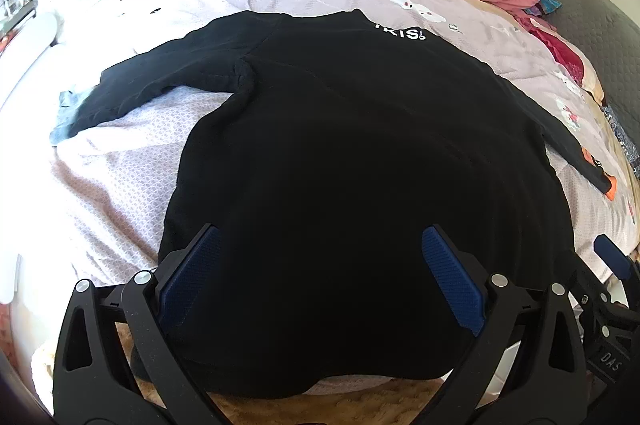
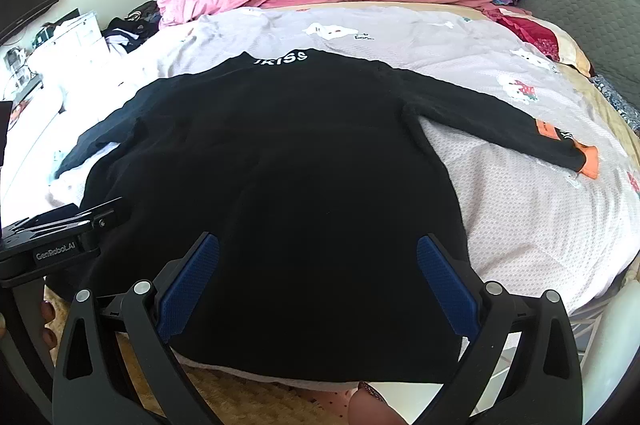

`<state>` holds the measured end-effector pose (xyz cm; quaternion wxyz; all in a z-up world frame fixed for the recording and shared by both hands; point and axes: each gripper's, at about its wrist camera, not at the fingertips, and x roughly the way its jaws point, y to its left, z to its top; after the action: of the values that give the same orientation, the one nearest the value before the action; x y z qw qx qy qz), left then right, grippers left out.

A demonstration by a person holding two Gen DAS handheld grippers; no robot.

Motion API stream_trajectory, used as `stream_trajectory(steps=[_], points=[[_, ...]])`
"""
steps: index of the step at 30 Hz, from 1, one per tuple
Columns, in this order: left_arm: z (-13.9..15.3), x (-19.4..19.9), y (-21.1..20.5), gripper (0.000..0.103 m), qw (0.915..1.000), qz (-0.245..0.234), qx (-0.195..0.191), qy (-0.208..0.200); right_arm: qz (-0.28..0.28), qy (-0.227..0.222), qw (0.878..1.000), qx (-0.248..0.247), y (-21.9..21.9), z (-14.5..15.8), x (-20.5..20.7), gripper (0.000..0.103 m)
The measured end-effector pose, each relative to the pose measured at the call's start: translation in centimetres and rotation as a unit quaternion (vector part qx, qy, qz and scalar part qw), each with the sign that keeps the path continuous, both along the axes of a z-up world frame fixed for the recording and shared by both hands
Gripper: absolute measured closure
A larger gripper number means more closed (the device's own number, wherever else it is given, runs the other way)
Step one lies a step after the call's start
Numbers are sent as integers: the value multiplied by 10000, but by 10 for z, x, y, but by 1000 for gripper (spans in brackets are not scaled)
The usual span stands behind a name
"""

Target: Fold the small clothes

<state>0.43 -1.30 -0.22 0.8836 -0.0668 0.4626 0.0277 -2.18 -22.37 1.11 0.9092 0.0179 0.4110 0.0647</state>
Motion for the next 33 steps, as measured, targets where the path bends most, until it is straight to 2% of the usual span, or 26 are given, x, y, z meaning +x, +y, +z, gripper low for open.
stream_trajectory(steps=[21,26,33], points=[[-1,52,-19,9,9997,-170,-104,120,-666,187,9973,230,-52,-12,43,4],[-1,70,-27,9,9996,-234,-114,131,-976,236,9946,264,-75,-17,59,4],[-7,96,-39,9,9989,-359,-173,230,-1621,446,9844,514,-123,-28,79,4]])
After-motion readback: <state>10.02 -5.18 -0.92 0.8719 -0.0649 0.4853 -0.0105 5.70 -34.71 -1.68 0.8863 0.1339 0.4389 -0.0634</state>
